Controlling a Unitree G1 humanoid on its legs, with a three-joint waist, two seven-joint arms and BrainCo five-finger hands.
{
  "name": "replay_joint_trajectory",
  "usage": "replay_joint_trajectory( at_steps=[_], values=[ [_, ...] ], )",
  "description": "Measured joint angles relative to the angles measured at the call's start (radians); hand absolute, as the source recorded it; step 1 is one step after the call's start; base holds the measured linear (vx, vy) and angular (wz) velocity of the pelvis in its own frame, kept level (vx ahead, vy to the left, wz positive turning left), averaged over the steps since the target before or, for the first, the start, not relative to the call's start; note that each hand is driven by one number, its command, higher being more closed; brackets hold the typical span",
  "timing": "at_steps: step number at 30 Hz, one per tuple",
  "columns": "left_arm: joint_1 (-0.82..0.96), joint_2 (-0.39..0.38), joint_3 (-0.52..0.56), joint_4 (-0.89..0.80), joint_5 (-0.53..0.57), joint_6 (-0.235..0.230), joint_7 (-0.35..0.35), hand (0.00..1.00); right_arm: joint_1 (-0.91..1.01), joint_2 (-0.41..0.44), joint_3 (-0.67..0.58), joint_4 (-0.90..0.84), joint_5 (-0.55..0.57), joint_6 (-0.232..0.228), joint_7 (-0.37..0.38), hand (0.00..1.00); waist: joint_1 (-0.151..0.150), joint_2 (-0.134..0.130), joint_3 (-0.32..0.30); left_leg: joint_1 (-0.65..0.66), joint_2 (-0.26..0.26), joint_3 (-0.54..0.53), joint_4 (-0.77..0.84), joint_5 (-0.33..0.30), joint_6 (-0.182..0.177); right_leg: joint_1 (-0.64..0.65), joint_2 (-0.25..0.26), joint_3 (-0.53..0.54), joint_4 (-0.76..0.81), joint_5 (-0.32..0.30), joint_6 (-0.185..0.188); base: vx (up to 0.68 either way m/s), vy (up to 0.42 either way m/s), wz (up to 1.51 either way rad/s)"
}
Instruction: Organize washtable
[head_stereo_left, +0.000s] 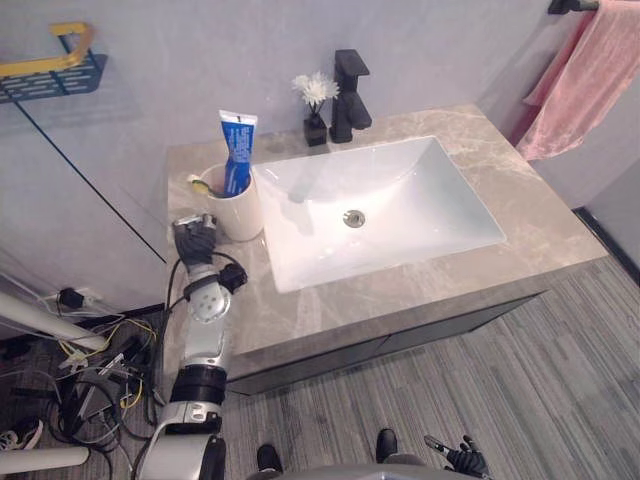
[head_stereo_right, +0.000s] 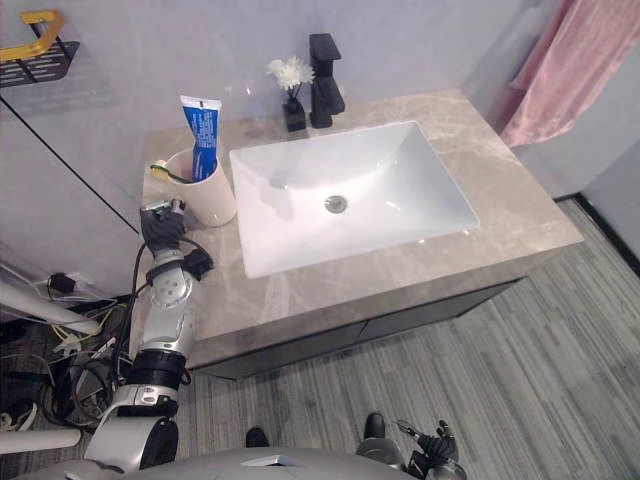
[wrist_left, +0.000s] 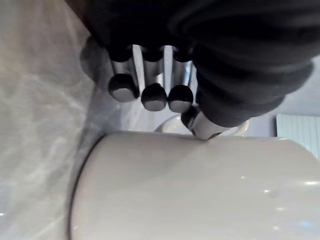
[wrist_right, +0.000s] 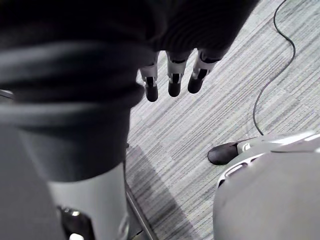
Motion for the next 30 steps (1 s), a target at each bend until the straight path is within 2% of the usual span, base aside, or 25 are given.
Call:
replay_joint_trajectory(
  at_steps=[6, 17, 20, 24, 28, 30],
  values=[
    [-0.023, 0.012, 0.035, 0.014, -0.001, 0.024, 0.028, 1.00, 0.008, -0.001, -0.001, -0.006, 0.001, 0.000, 0.000, 0.00, -0.003, 0.008, 0.011, -0.001, 0.000, 0.017, -0.006, 0.000, 0.001, -0.018, 0.000, 0.019, 0.000, 0.008, -0.001, -0.05, 0.012, -0.10],
    [-0.006, 0.001, 0.070, -0.030, -0.001, 0.025, 0.037, 1.00, 0.010, -0.002, -0.005, -0.008, 0.001, -0.004, 0.003, 0.00, 0.000, 0.013, 0.014, 0.000, -0.001, 0.026, 0.001, 0.000, 0.000, -0.019, 0.001, 0.033, 0.000, 0.008, -0.001, 0.02, -0.002, -0.03],
    [0.060, -0.022, 0.072, -0.100, -0.002, 0.022, 0.031, 1.00, 0.010, -0.002, -0.005, -0.008, 0.001, -0.005, 0.003, 0.00, 0.001, 0.014, 0.014, 0.004, -0.001, 0.021, 0.001, 0.000, 0.000, -0.015, 0.001, 0.031, 0.000, 0.008, -0.002, -0.01, 0.001, 0.01],
    [0.157, -0.037, 0.073, -0.174, -0.011, -0.004, 0.008, 1.00, 0.012, -0.003, -0.005, -0.007, 0.001, -0.006, 0.003, 0.00, 0.006, 0.015, 0.015, 0.004, -0.001, 0.006, 0.000, 0.000, 0.001, -0.007, 0.001, 0.018, 0.000, 0.007, -0.003, -0.02, 0.003, 0.10],
    [0.249, -0.068, 0.071, -0.277, -0.020, -0.017, -0.032, 1.00, 0.018, -0.003, -0.005, -0.006, 0.001, -0.007, 0.007, 0.00, 0.030, 0.016, 0.014, 0.005, -0.002, -0.011, -0.009, 0.000, 0.001, 0.003, 0.000, 0.002, 0.000, 0.004, -0.006, -0.01, -0.001, 0.10],
    [0.283, -0.069, 0.071, -0.313, -0.022, -0.023, -0.044, 1.00, 0.019, -0.003, -0.005, -0.005, 0.002, -0.007, 0.013, 0.00, 0.032, 0.018, 0.014, 0.004, -0.002, -0.019, -0.009, 0.000, 0.001, 0.009, 0.000, -0.006, 0.000, 0.002, -0.006, 0.01, -0.005, 0.12]
  ],
)
